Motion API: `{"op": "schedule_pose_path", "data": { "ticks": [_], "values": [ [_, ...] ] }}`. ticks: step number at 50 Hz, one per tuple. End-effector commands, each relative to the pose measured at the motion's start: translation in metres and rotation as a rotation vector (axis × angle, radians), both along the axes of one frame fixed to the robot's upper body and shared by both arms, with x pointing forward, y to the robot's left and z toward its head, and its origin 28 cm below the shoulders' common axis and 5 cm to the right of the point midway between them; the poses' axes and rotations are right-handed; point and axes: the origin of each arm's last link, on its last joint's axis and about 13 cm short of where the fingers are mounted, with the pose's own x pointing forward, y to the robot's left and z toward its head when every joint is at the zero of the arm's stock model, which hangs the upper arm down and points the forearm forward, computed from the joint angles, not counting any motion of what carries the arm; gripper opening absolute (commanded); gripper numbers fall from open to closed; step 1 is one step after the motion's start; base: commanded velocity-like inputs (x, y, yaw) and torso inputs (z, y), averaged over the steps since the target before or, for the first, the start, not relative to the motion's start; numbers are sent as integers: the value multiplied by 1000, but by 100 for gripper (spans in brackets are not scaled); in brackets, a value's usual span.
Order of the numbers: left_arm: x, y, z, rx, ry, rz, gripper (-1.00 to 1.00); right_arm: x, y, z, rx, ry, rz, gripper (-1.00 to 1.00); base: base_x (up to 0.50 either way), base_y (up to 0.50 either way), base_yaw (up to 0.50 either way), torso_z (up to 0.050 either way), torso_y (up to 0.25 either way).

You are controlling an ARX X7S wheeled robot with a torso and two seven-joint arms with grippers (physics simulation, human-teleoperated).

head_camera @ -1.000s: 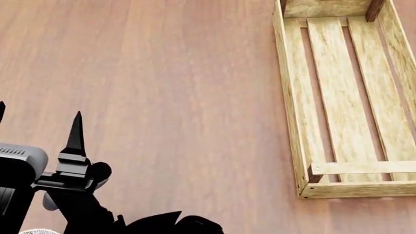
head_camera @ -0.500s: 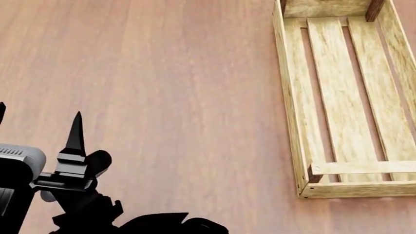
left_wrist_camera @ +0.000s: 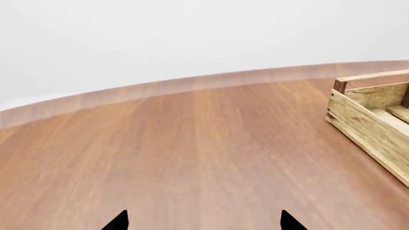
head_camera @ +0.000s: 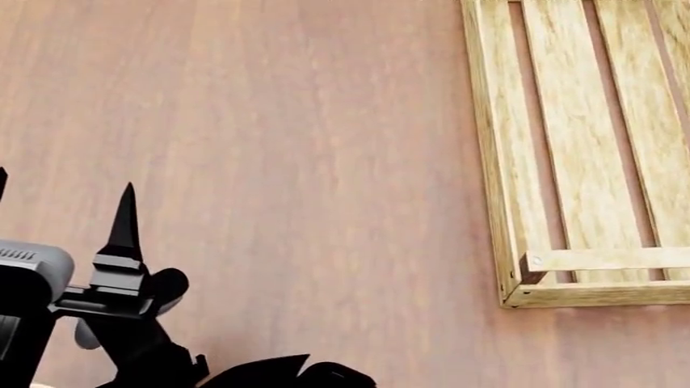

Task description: Stack the right bowl on the left bowl and place them in the tray.

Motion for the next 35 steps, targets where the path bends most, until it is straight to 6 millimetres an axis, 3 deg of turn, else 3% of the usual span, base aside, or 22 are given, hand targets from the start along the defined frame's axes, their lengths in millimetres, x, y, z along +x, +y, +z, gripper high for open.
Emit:
{"op": "schedule_pose_path", "data": {
  "ticks": [1, 2, 31, 35],
  "values": [
    [-1, 1, 2, -9, -15, -2, 100, -2, 1, -4, -34, 31, 14, 100, 0, 0, 0, 0, 0],
    [-1, 1, 2, -10, -16, -1, 100, -1, 0, -6, -41, 27, 16, -100, 0, 0, 0, 0, 0],
    [-2, 1, 2, -32, -9, -15, 100, 1, -1, -3, -13, 26, -1, -100, 0, 0, 0, 0, 0],
    [-2, 1, 1, -30, -4, -14, 100, 2, -2, -2, -7, 22, -4, -100, 0, 0, 0, 0, 250]
  ]
}}
